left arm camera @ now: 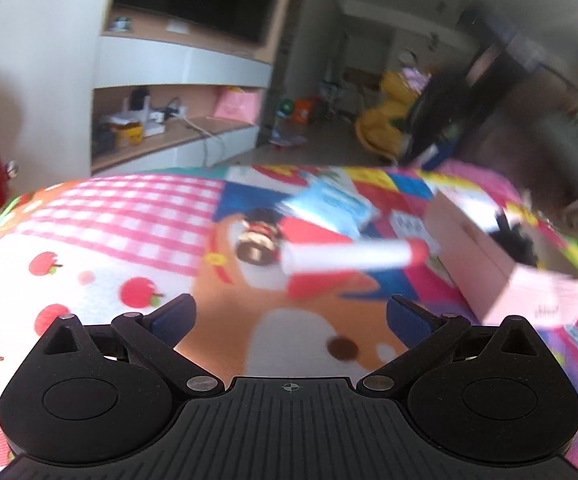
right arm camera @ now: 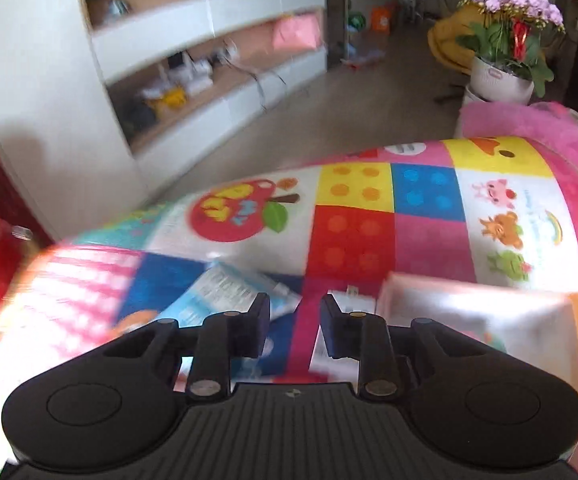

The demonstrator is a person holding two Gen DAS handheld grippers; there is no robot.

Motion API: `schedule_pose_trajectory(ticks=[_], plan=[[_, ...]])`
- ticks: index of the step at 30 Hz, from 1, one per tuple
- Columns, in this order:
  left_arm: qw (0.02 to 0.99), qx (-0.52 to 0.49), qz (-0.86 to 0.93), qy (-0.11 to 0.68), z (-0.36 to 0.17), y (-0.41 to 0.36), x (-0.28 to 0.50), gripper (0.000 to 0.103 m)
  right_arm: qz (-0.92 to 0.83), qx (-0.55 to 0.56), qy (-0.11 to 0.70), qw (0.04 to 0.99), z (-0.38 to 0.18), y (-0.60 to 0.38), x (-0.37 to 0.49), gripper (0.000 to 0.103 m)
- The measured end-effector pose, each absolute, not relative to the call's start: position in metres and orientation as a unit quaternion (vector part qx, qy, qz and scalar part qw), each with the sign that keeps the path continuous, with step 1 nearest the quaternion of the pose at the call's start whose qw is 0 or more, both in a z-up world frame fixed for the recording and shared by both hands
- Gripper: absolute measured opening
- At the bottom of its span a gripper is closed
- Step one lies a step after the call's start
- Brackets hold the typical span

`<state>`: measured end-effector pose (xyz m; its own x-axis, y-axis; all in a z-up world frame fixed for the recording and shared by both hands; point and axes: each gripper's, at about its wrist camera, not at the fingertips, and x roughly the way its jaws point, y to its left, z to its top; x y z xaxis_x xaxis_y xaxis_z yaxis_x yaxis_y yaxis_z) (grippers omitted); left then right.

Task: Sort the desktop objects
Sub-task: 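Drop the cat plush into the pink box with the right gripper while the left drops the cylinder there, then grasp the blue-white wipes pack with the left gripper while the right grasps the white battery charger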

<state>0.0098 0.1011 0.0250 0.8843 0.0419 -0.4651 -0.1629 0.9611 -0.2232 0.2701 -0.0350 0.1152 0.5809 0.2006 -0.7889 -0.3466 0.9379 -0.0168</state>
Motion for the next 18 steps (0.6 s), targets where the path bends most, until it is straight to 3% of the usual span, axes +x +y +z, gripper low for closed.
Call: schedule_pose_trajectory(ticks=[5,9,11,18], plan=[[0.959,-0.176,0.067,0.214,0.027,0.119,0.005,0.103,0.071,-0.147,0.467,0.869,0.063,0.0,0.33,0.026],[0.958,-0.181,0.06,0.215,0.026,0.119,0.004,0.103,0.062,-0.179,0.498,0.846,0.044,-0.003,0.342,0.015],[0.958,-0.182,0.055,0.216,0.027,0.118,0.003,0.103,0.082,-0.189,0.507,0.837,0.044,-0.006,0.33,0.011],[0.962,-0.158,0.04,0.217,0.035,0.109,-0.004,0.103,0.169,-0.178,0.546,0.801,0.052,-0.025,0.249,0.01]])
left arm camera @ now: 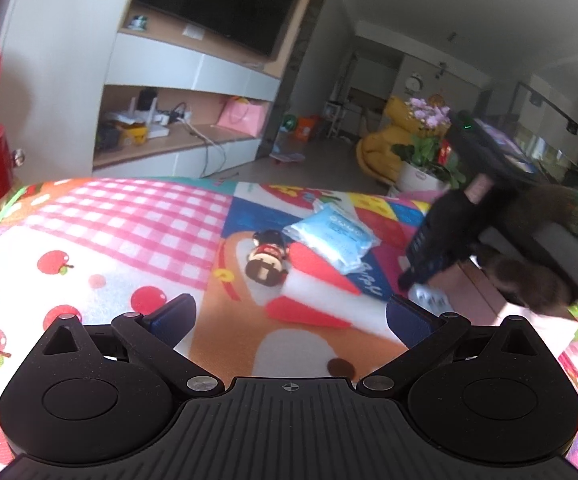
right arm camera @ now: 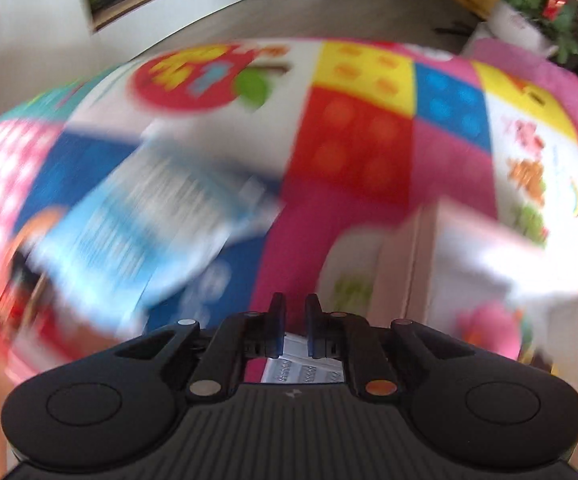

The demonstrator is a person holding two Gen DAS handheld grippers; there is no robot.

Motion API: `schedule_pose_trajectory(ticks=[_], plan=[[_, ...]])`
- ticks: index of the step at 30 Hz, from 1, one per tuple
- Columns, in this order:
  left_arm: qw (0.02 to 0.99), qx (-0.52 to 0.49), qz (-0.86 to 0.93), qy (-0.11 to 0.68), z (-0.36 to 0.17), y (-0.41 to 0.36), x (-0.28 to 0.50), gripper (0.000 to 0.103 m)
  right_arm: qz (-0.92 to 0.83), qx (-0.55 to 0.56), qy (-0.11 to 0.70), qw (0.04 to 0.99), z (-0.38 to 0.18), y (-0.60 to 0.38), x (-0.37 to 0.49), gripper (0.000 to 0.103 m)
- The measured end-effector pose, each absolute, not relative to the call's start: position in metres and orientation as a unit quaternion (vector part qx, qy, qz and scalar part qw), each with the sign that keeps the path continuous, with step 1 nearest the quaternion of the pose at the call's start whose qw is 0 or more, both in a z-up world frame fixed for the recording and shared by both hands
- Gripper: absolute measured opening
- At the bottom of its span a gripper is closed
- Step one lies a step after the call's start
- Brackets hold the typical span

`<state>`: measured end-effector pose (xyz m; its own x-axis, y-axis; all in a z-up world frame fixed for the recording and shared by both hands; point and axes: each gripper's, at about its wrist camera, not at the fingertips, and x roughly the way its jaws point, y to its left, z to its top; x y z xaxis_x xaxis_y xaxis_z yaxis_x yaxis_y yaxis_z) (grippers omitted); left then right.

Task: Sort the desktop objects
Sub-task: 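Grasp the blue-white wipes pack with the left gripper while the right grasps the white battery charger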

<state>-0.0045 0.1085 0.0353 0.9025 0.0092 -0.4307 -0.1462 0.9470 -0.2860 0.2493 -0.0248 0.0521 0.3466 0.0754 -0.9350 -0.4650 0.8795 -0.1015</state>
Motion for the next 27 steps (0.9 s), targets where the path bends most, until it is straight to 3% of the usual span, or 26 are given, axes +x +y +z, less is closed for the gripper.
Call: schedule_pose_trajectory(ticks=[6,15,18,20,27], plan=[[0.96,-0.127,0.006,0.248,0.033,0.093,-0.011,0.103,0.262,-0.199,0.549,0.768,0.053,-0.049,0.145,0.01],[0.962,-0.079,-0.012,0.261,0.048,0.065,0.007,0.103,0.253,-0.193,0.488,0.813,0.068,-0.126,0.059,0.012],[0.969,-0.021,0.011,0.244,0.062,0.06,0.04,0.103,0.232,-0.174,0.437,0.851,0.079,-0.154,0.042,0.028],[0.968,0.02,0.001,0.249,0.07,0.056,0.075,0.103,0.226,-0.146,0.408,0.872,0.085,-0.171,0.034,0.051],[0.937,0.133,-0.005,0.323,0.05,0.035,0.194,0.103,0.207,-0.064,0.374,0.902,0.086,-0.212,0.021,0.071]])
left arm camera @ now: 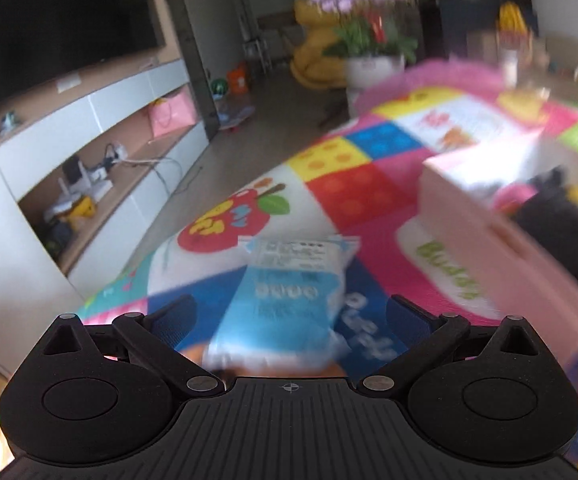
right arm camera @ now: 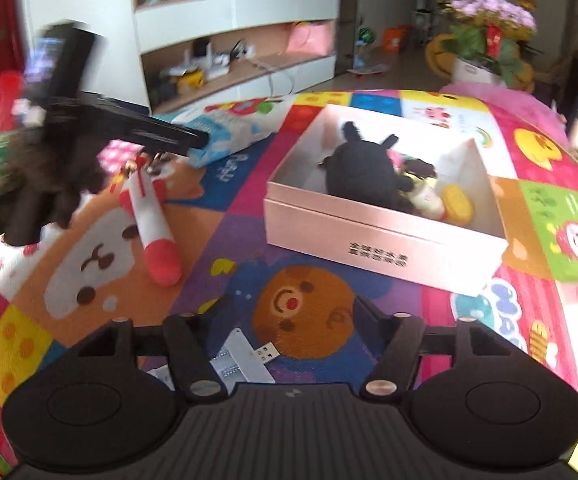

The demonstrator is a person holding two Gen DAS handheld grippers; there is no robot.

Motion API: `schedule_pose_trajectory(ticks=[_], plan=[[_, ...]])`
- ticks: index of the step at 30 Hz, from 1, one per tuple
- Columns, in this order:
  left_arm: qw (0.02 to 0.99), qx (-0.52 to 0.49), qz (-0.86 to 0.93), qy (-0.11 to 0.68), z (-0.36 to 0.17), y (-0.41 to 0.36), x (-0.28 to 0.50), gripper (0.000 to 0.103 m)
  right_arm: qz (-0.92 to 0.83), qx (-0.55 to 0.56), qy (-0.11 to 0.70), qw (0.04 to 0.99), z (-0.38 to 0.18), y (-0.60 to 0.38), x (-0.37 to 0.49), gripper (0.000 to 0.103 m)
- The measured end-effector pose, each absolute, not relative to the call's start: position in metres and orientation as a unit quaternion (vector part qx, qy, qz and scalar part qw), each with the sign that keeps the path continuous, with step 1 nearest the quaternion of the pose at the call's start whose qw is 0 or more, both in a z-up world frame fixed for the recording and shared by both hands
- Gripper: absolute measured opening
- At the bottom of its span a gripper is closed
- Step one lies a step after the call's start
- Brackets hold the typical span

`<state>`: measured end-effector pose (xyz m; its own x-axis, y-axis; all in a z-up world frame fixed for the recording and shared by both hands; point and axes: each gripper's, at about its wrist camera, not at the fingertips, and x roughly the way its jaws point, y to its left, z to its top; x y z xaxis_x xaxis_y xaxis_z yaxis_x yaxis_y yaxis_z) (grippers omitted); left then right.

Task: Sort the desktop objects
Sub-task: 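Grasp the blue-white wipes pack with the left gripper while the right grasps the white battery charger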

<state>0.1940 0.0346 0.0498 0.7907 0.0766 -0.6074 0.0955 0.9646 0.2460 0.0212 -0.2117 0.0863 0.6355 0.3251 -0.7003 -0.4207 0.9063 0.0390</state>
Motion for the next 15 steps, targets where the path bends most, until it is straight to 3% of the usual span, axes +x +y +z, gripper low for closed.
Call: schedule_pose_trajectory(ticks=[3,6,9,15], plan=[[0.929,0.132,0.001,0.345,0.035,0.033,0.22,0.101,0.2,-0.042,0.37,0.906,0.081,-0.223,0.017,0.077],[0.919,0.128,0.007,0.372,0.028,0.033,0.232,0.066,0.198,-0.024,0.371,0.907,0.076,-0.234,0.012,0.083],[0.92,0.131,0.002,0.369,0.034,0.036,0.223,0.058,0.195,-0.015,0.373,0.907,0.072,-0.238,0.008,0.085],[0.947,0.088,-0.05,0.306,0.08,0.038,0.13,0.058,0.186,-0.006,0.376,0.908,0.064,-0.244,0.004,0.088]])
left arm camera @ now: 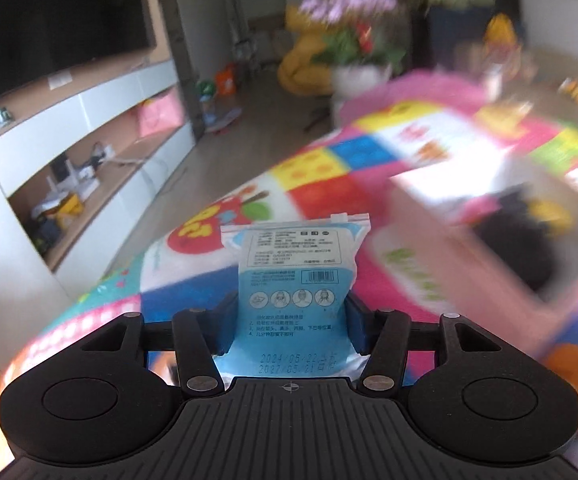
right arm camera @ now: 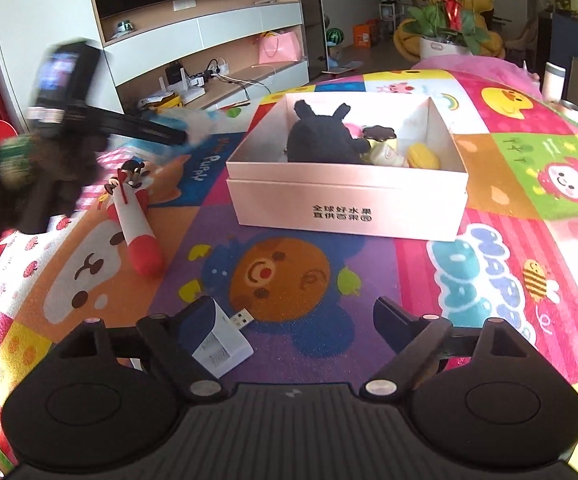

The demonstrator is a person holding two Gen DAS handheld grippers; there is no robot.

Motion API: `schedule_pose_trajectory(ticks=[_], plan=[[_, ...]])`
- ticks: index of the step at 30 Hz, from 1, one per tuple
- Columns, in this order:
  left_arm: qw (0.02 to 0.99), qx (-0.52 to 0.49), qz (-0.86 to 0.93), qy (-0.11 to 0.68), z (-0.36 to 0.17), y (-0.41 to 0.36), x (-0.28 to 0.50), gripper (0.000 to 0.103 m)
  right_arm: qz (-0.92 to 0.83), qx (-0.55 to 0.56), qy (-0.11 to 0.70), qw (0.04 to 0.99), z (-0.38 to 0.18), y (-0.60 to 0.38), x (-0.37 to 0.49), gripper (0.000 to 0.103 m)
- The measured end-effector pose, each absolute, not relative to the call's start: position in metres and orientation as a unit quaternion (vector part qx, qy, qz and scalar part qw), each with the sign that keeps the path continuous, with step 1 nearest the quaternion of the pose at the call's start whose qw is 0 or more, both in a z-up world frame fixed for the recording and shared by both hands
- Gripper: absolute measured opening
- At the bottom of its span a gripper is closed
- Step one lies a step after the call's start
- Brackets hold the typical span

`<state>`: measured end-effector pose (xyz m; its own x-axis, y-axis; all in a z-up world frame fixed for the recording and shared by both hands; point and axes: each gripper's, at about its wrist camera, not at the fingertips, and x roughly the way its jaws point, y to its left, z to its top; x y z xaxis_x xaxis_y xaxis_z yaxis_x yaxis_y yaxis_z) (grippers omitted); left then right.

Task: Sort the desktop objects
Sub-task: 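Grasp the blue-white wipes pack with the left gripper while the right grasps the white battery charger, then lift the wipes pack with the left gripper while the right lifts the charger toward the box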

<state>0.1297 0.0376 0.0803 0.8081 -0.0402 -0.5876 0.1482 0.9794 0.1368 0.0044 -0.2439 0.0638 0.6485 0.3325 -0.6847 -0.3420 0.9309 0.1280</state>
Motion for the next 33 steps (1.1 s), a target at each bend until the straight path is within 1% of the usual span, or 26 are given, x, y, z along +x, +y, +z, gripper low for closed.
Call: schedule_pose_trajectory(ticks=[3,6,9,12,14,15,16,17,18,19,22,25,29,30,32,33], plan=[[0.951,0.074,-0.083,0.287,0.089,0.029,0.063,0.059,0.169,-0.012,0.376,0.911,0.057,-0.245,0.001,0.09],[0.952,0.054,-0.086,0.289,0.086,0.023,0.01,0.059,0.16,-0.013,0.382,0.91,0.052,-0.246,-0.002,0.09],[0.949,0.037,-0.076,0.304,0.073,0.019,-0.03,0.059,0.158,-0.017,0.379,0.912,0.05,-0.247,-0.01,0.09],[0.939,0.028,-0.078,0.335,0.055,0.012,-0.054,0.06,0.152,-0.019,0.371,0.916,0.05,-0.246,-0.019,0.094],[0.933,0.028,-0.081,0.35,0.044,0.006,-0.063,0.064,0.151,-0.016,0.37,0.917,0.049,-0.246,-0.024,0.095],[0.933,0.029,-0.082,0.35,0.042,0.005,-0.067,0.068,0.152,-0.015,0.37,0.917,0.048,-0.246,-0.027,0.096],[0.933,0.031,-0.086,0.348,0.041,0.002,-0.072,0.075,0.152,-0.014,0.369,0.917,0.048,-0.246,-0.03,0.096],[0.933,0.027,-0.094,0.347,0.039,0.001,-0.075,0.079,0.152,-0.015,0.369,0.917,0.047,-0.246,-0.033,0.098],[0.932,0.02,-0.103,0.347,0.039,-0.001,-0.077,0.085,0.152,-0.017,0.369,0.917,0.047,-0.245,-0.036,0.098],[0.931,0.015,-0.11,0.348,0.037,-0.004,-0.076,0.088,0.153,-0.02,0.368,0.917,0.046,-0.245,-0.039,0.099],[0.93,0.021,-0.117,0.347,0.034,-0.01,-0.082,0.094,0.165,-0.027,0.371,0.914,0.044,-0.24,-0.042,0.1],[0.931,0.014,-0.107,0.348,0.033,-0.006,-0.079,0.096,0.191,-0.044,0.374,0.906,0.042,-0.227,-0.046,0.101],[0.935,-0.001,-0.078,0.345,0.034,0.008,-0.074,0.098,0.2,-0.076,0.358,0.909,0.039,-0.206,-0.05,0.101],[0.936,-0.005,-0.073,0.345,0.034,0.012,-0.072,0.1,0.206,-0.078,0.358,0.907,0.04,-0.202,-0.049,0.1],[0.937,-0.013,-0.061,0.344,0.034,0.021,-0.068,0.1,0.229,-0.083,0.363,0.899,0.042,-0.189,-0.047,0.089],[0.937,-0.017,-0.055,0.344,0.034,0.024,-0.066,0.1,0.241,-0.085,0.366,0.895,0.042,-0.183,-0.046,0.086]])
